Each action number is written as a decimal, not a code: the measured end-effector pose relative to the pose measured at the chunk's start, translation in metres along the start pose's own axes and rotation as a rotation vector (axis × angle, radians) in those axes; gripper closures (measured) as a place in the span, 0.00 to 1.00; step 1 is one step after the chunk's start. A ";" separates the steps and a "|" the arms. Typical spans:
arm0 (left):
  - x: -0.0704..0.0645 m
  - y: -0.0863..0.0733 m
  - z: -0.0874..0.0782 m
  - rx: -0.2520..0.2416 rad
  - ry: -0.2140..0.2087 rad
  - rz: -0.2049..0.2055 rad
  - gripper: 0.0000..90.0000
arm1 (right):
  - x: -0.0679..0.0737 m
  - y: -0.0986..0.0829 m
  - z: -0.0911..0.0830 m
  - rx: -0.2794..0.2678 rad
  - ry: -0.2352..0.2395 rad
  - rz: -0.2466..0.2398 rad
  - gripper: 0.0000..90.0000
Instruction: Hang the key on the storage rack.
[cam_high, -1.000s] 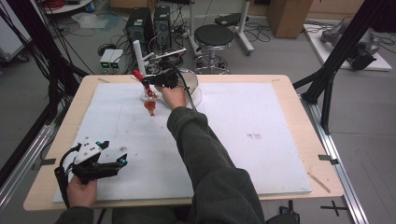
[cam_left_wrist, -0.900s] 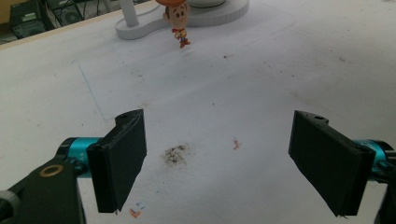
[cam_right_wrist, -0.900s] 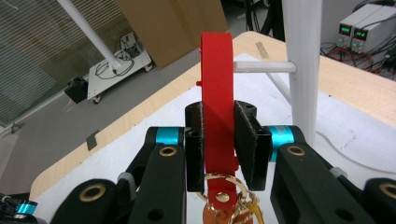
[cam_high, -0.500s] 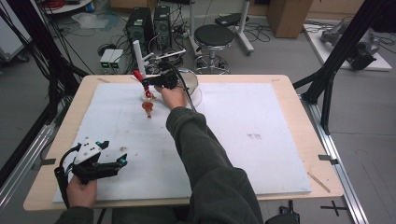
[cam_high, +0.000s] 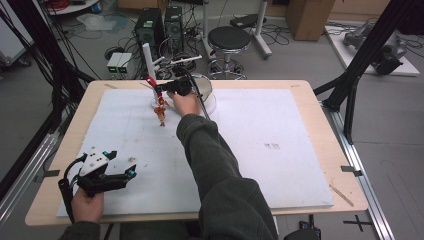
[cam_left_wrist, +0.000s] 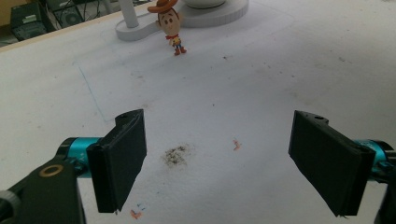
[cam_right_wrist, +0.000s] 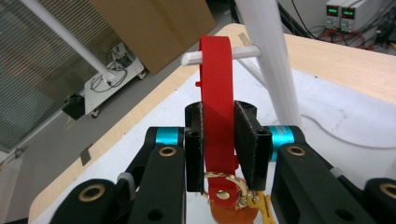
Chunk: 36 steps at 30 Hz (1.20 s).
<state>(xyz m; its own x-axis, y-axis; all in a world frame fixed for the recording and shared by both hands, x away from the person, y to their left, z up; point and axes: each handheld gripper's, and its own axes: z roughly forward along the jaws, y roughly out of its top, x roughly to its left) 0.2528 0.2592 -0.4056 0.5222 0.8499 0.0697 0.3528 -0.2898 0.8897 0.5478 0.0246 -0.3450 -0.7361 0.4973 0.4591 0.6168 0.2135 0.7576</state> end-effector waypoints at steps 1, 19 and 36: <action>0.000 0.000 0.000 -0.001 0.000 -0.001 0.22 | -0.001 0.000 0.000 0.003 -0.031 0.002 0.79; -0.001 0.001 0.002 0.003 0.000 -0.001 0.22 | 0.005 -0.001 -0.026 0.029 -0.080 -0.092 0.63; -0.002 0.001 0.003 0.007 -0.005 0.010 0.22 | -0.006 -0.026 -0.084 -0.015 -0.076 -0.150 0.53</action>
<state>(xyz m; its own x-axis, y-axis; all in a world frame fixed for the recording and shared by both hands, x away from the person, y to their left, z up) 0.2545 0.2558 -0.4058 0.5297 0.8447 0.0760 0.3529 -0.3011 0.8859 0.5124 -0.0544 -0.3282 -0.7961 0.5229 0.3047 0.4971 0.2779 0.8220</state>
